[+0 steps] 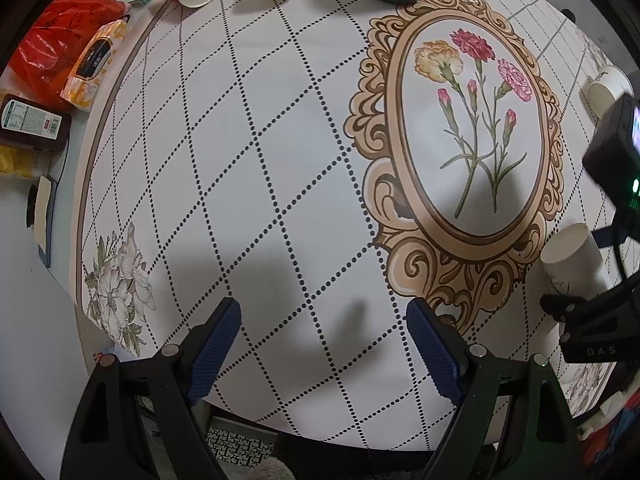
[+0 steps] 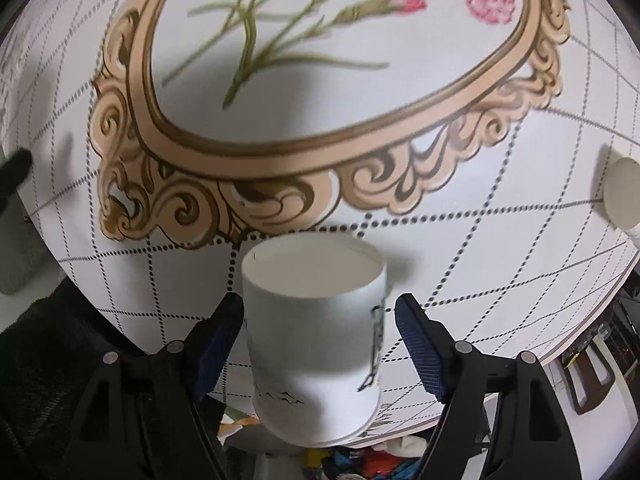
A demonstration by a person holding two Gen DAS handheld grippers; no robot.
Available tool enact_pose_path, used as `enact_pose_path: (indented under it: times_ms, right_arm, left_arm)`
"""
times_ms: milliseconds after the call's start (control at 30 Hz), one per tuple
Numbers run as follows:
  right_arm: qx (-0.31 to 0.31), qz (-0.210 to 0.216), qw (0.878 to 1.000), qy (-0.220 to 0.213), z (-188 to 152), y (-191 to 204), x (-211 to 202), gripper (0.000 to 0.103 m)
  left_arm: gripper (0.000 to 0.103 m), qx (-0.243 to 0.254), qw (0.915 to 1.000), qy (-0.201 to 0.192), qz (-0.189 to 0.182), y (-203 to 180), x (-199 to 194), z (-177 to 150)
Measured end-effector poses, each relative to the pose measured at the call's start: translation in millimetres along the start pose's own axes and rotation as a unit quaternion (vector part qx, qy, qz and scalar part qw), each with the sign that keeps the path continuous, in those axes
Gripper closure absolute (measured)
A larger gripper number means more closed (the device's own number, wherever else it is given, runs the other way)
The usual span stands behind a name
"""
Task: Flip cup upside down
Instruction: 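Lift the cup with the right gripper and rotate it rim-down, then lower the inverted cup onto the cloth beside the frame and open the right gripper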
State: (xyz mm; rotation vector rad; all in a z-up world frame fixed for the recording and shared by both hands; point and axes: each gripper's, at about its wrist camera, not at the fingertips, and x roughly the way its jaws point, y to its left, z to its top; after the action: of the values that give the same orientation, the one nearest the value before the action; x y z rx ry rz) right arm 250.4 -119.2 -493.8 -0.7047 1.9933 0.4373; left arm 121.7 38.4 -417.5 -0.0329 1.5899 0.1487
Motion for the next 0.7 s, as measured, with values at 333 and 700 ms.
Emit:
enact_pose_path:
  times_ms: [333,700]
  right_arm:
    - [0.003,0.005,1.000,-0.008,23.5,-1.5,-17.5,0.022]
    - [0.004,0.011,1.000,-0.010,37.5,24.4,4.2,0.044]
  left_arm:
    - [0.018,0.012,0.9999,0.000,0.002,-14.6,-3.6,-3.0]
    - [0.018,0.009,0.9999,0.004,0.002,-9.3,0.5,-6.9]
